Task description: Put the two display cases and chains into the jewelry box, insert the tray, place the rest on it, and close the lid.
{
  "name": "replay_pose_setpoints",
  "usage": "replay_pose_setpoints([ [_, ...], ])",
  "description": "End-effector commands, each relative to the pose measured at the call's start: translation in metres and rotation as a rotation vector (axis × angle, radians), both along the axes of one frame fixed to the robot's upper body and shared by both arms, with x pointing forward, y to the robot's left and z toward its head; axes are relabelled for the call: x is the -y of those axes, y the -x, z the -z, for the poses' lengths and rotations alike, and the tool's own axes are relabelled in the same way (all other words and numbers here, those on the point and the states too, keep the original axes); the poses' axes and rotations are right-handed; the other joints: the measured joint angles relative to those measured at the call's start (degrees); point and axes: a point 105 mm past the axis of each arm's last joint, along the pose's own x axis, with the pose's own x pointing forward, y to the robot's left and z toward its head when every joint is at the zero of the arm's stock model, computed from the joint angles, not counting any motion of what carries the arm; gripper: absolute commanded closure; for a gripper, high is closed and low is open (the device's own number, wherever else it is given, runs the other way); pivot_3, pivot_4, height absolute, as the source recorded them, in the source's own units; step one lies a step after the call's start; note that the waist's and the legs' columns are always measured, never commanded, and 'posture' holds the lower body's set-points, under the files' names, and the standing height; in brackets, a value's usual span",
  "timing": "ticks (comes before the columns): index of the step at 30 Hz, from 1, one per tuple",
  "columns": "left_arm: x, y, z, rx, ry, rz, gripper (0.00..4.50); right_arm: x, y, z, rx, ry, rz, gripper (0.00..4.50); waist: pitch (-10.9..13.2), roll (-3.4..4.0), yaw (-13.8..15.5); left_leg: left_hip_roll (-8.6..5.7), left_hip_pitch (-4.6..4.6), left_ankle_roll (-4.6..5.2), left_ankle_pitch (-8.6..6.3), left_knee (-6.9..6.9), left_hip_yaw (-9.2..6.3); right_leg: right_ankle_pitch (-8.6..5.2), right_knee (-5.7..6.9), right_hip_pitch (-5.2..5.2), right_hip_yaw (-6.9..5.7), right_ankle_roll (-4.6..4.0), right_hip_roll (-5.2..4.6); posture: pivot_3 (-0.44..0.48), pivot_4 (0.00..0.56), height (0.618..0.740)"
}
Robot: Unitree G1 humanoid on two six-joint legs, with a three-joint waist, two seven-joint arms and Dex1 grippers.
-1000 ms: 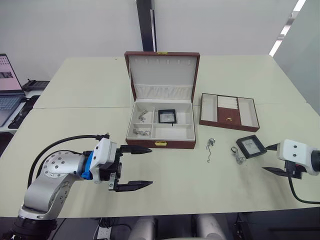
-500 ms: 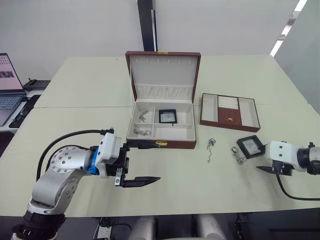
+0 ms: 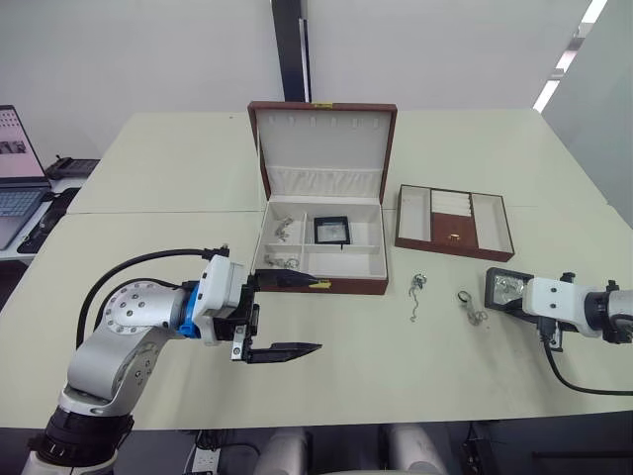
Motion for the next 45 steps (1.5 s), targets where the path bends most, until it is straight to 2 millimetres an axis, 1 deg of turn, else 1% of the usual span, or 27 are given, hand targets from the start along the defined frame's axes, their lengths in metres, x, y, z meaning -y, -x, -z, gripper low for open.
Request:
replay_pose_setpoints([
  [1,0.0,-0.001,-0.005,0.021,-0.009,0.001,0.0,0.002,0.002,-0.01,-0.023,-0.02,0.015,4.45,0.0,0.0,0.0,0.0,0.0,0.0,0.0,0.0,0.0,0.0,0.0,-0.01,0.0,0.0,0.01,0.0,0.15,0.74],
  [5,-0.009,-0.008,-0.007,0.023,-0.019,-0.055,0.0,-0.003,0.013,-0.027,-0.102,-0.094,0.054,4.45,0.03,0.05,0.05,0.03,-0.03,0.0,0.0,0.0,-0.03,0.0,0.0,-0.01,0.0,0.0,0.0,0.0,0.15,0.74],
  [7,-0.016,-0.008,-0.007,0.009,-0.035,-0.086,0.0,-0.01,0.021,-0.041,-0.151,-0.12,0.048,4.45,0.08,0.13,0.11,0.04,-0.04,0.01,0.0,0.01,-0.03,0.0,0.0,-0.02,0.0,0.0,-0.01,0.0,0.15,0.74],
  [11,-0.032,-0.01,-0.003,-0.025,-0.084,-0.158,0.0,-0.033,0.027,-0.071,-0.162,-0.152,0.022,4.45,0.16,0.27,-0.16,0.06,-0.02,0.22,-0.12,-0.02,-0.05,0.0,0.0,-0.04,0.02,0.0,0.06,0.0,0.15,0.74],
  [15,-0.047,-0.02,-0.008,-0.025,-0.082,-0.279,0.0,-0.065,0.025,-0.095,-0.166,-0.199,-0.013,4.45,0.21,0.3,-0.06,0.08,-0.04,0.23,-0.13,-0.02,-0.08,0.0,-0.01,-0.05,0.0,0.0,0.1,0.0,0.15,0.74],
  [18,-0.057,-0.024,-0.008,-0.039,-0.1,-0.342,0.0,-0.098,0.013,-0.109,-0.155,-0.254,-0.068,4.45,0.25,0.33,-0.29,0.08,-0.04,0.21,-0.14,-0.02,-0.11,0.0,-0.03,-0.08,0.03,0.0,0.1,0.0,0.15,0.74],
  [21,-0.062,-0.025,-0.009,-0.046,-0.114,-0.369,0.0,-0.13,0.001,-0.116,-0.153,-0.293,-0.135,4.45,0.31,0.28,-0.19,0.08,-0.11,0.18,-0.14,-0.05,-0.13,0.0,-0.05,-0.2,0.01,0.0,0.16,0.0,0.15,0.74],
  [25,-0.065,-0.028,-0.008,-0.05,-0.14,-0.39,0.0,-0.167,-0.018,-0.117,-0.146,-0.309,-0.216,4.45,0.37,0.22,-0.11,0.09,-0.27,-0.04,-0.03,-0.05,-0.16,0.0,-0.04,-0.4,0.05,0.0,0.13,0.0,0.15,0.74],
  [26,-0.065,-0.029,-0.009,-0.048,-0.143,-0.394,0.0,-0.181,-0.023,-0.117,-0.149,-0.317,-0.244,4.45,0.37,0.22,-0.1,0.07,-0.29,-0.06,-0.03,-0.04,-0.15,0.01,-0.03,-0.44,0.07,-0.01,0.13,0.0,0.15,0.74],
  [27,-0.066,-0.03,-0.01,-0.046,-0.144,-0.396,0.0,-0.19,-0.026,-0.117,-0.153,-0.32,-0.262,4.45,0.37,0.22,-0.11,0.08,-0.33,-0.07,-0.02,-0.04,-0.16,0.01,0.02,-0.51,0.09,-0.01,0.12,0.0,0.15,0.74],
  [29,-0.066,-0.03,-0.013,-0.047,-0.161,-0.395,0.0,-0.216,-0.034,-0.112,-0.166,-0.31,-0.32,4.45,0.38,0.19,-0.17,0.08,-0.42,-0.08,-0.01,-0.03,-0.19,0.01,0.07,-0.63,0.1,-0.02,0.12,0.0,0.15,0.74],
  [30,-0.066,-0.03,-0.012,-0.046,-0.173,-0.393,0.0,-0.224,-0.038,-0.109,-0.168,-0.297,-0.338,4.45,0.39,0.18,-0.24,0.07,-0.41,-0.09,-0.01,-0.03,-0.17,0.02,0.11,-0.68,0.12,-0.03,0.13,0.0,0.15,0.74],
  [33,-0.067,-0.031,-0.011,-0.038,-0.193,-0.39,0.0,-0.24,-0.048,-0.1,-0.172,-0.264,-0.364,4.45,0.39,0.18,-0.21,0.07,-0.45,-0.1,-0.01,-0.04,-0.23,0.05,0.17,-0.8,0.09,-0.08,0.15,0.0,0.15,0.74],
  [36,-0.066,-0.032,-0.011,-0.032,-0.195,-0.391,0.0,-0.25,-0.056,-0.092,-0.176,-0.235,-0.384,4.45,0.39,0.18,-0.2,0.06,-0.47,-0.12,0.0,-0.03,-0.21,0.05,0.17,-0.82,0.13,-0.09,0.13,0.0,0.15,0.74],
  [40,-0.066,-0.032,-0.009,-0.032,-0.196,-0.392,0.0,-0.257,-0.062,-0.083,-0.181,-0.208,-0.401,4.45,0.39,0.19,-0.28,0.05,-0.47,-0.13,-0.01,-0.03,-0.2,0.06,0.19,-0.85,0.12,-0.09,0.14,0.0,0.15,0.74],
  [45,-0.068,-0.033,-0.004,-0.029,-0.201,-0.394,0.0,-0.26,-0.061,-0.075,-0.212,-0.191,-0.418,4.45,0.39,0.19,-0.34,0.06,-0.46,-0.13,-0.01,-0.03,-0.19,0.06,0.22,-0.88,0.12,-0.11,0.15,0.0,0.15,0.74],
])
